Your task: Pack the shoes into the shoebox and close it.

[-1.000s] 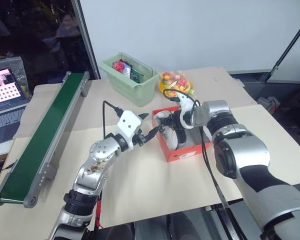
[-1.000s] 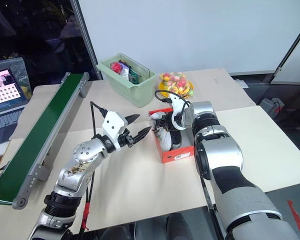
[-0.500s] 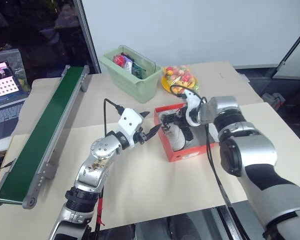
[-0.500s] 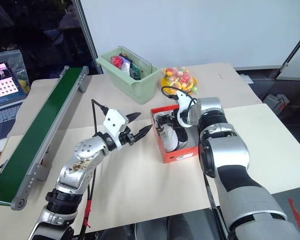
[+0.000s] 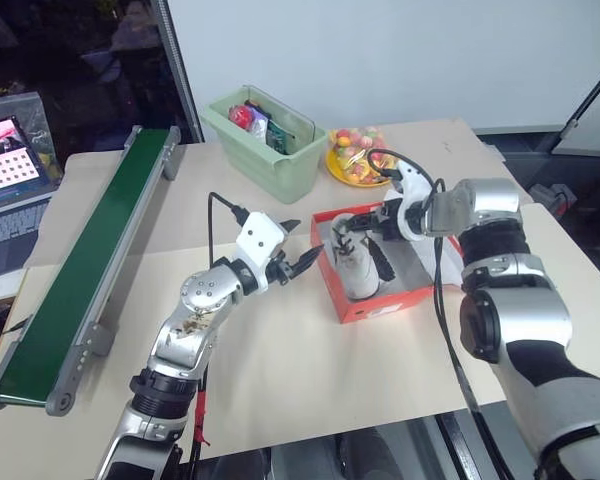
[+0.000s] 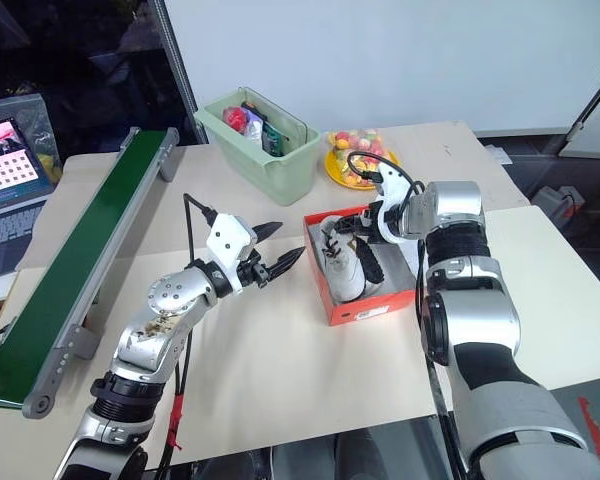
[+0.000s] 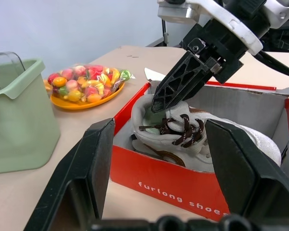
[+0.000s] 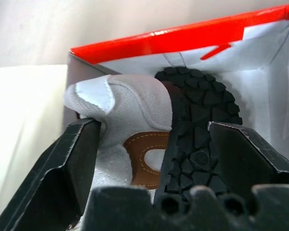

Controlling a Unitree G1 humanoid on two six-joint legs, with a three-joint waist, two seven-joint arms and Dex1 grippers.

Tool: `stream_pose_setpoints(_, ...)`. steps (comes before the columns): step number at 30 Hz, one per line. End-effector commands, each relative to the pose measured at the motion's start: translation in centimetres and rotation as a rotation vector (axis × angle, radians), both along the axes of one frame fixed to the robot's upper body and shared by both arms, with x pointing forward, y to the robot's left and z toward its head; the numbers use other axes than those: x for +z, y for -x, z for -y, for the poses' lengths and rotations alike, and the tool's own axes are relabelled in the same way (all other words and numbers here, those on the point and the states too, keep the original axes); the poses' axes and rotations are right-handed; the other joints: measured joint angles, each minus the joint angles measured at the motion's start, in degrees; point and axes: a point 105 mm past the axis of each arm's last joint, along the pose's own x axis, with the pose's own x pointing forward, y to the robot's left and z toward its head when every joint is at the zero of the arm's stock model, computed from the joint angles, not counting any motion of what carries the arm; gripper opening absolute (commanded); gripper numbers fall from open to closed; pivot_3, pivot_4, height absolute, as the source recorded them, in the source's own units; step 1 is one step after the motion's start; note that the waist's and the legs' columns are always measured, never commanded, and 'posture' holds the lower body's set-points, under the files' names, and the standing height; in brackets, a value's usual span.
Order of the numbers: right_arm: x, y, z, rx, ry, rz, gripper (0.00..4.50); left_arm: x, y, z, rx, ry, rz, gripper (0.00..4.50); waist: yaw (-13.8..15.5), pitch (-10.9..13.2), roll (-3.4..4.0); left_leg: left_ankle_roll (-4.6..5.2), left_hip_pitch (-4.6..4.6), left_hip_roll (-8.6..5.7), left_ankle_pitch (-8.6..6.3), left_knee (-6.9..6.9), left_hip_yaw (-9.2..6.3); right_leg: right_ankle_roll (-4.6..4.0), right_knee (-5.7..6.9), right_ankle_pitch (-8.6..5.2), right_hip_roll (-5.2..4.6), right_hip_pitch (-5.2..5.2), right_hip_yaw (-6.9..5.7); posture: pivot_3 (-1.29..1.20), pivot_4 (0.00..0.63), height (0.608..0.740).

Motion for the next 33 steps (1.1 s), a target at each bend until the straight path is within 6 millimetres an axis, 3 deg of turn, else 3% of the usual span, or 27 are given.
stream_pose_setpoints(1,4.8,-0.2,0.5,-0.038,-0.067,0.143,4.16,1.2,0.3,0.0,-0.012,0.015,0.049,3.18,0.15,0.0,0.0,0.0,0.0,0.0,0.0,0.0,0.0,0.0,0.0,0.0,0.0,0.0,0.0,0.0,0.15,0.74)
stream_pose_setpoints(5,8.1,0.6,0.0,-0.035,-0.119,0.233,4.16,1.2,0.3,-0.2,-0.006,0.013,0.049,3.18,0.21,0.01,0.01,0.0,-0.02,-0.01,0.0,0.02,0.0,0.0,0.0,0.0,-0.01,-0.02,-0.01,0.0,0.15,0.74)
stream_pose_setpoints(9,8.7,1.6,-0.5,-0.032,-0.128,0.265,4.16,1.2,0.3,-0.2,-0.004,0.012,0.05,3.18,0.16,0.0,0.01,0.0,-0.02,0.0,0.0,0.01,0.0,0.0,0.01,0.0,0.0,-0.02,-0.01,0.0,0.15,0.74)
stream_pose_setpoints(10,8.4,1.9,-0.6,-0.027,-0.119,0.267,4.16,1.3,0.3,-0.2,-0.002,0.012,0.051,3.18,0.22,0.0,0.01,0.0,-0.01,0.0,0.0,0.02,0.0,0.0,0.02,0.0,0.0,-0.02,-0.01,0.0,0.15,0.74)
stream_pose_setpoints(13,6.8,2.9,-1.0,-0.005,-0.102,0.241,3.47,1.4,0.2,-0.3,0.002,0.012,0.052,3.18,0.29,0.0,0.01,0.0,-0.02,0.0,0.0,0.05,-0.02,0.0,0.05,0.0,-0.01,-0.01,-0.02,0.0,0.15,0.74)
stream_pose_setpoints(16,4.0,3.6,-1.5,0.012,-0.068,0.183,2.59,1.4,0.2,-0.3,0.002,0.011,0.053,3.18,0.32,0.0,0.01,0.0,-0.03,-0.01,0.0,0.07,-0.01,0.0,0.05,0.0,-0.02,0.0,-0.02,0.0,0.15,0.74)
stream_pose_setpoints(18,2.0,3.8,-1.2,0.007,-0.026,0.152,1.71,1.6,0.3,-0.3,0.003,0.014,0.055,3.18,0.31,0.0,0.01,0.0,-0.02,-0.01,0.0,0.08,-0.01,0.0,0.07,0.0,-0.02,-0.01,-0.01,0.0,0.15,0.74)
stream_pose_setpoints(23,-0.5,3.9,-0.9,0.027,0.039,0.115,0.18,1.7,0.3,-0.6,0.011,0.015,0.055,3.18,0.15,0.0,0.01,0.0,0.0,-0.01,0.01,0.08,0.01,0.0,0.07,0.0,-0.01,-0.01,0.0,0.0,0.15,0.74)
stream_pose_setpoints(26,-1.8,3.8,-1.5,0.06,0.077,0.101,0.08,1.7,0.3,-0.7,0.014,0.015,0.055,3.18,0.09,0.0,0.01,0.0,0.03,-0.01,0.01,0.07,0.01,0.0,0.07,0.0,0.0,0.0,0.01,0.0,0.15,0.74)
stream_pose_setpoints(33,-2.8,1.6,-5.7,0.216,0.194,0.14,0.08,1.6,0.4,-0.6,0.015,0.013,0.048,3.18,-0.77,0.0,0.01,0.0,0.17,-0.01,0.01,0.09,0.07,0.0,0.07,0.01,0.01,0.08,0.06,0.0,0.15,0.74)
